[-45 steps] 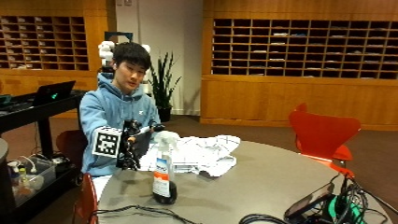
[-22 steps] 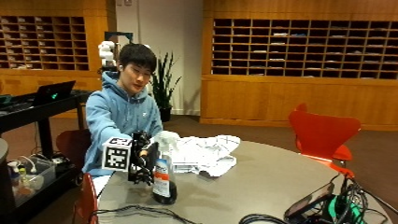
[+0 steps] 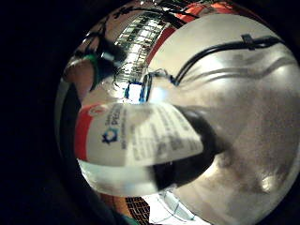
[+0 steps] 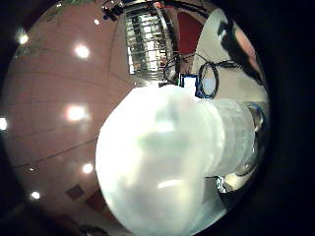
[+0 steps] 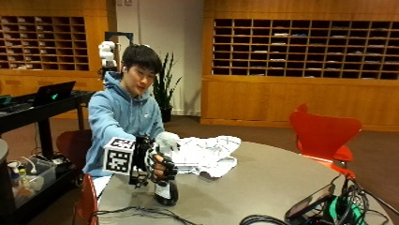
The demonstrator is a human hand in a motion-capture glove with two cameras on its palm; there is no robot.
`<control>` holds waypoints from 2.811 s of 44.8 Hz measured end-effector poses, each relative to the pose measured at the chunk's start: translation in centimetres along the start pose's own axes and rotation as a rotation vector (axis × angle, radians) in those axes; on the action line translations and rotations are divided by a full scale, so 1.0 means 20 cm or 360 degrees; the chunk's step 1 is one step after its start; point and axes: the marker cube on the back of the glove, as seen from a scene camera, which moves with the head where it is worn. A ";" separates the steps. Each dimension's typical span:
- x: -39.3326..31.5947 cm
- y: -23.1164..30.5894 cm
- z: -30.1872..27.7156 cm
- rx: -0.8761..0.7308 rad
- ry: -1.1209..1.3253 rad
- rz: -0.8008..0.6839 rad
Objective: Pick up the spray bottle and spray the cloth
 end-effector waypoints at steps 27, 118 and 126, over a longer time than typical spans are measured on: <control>-0.48 0.13 0.06 -0.1051 0.0724 -0.0599; -1.01 1.28 0.64 -0.1643 0.0758 -0.1130; -1.11 1.55 0.79 -0.1585 0.0079 -0.1046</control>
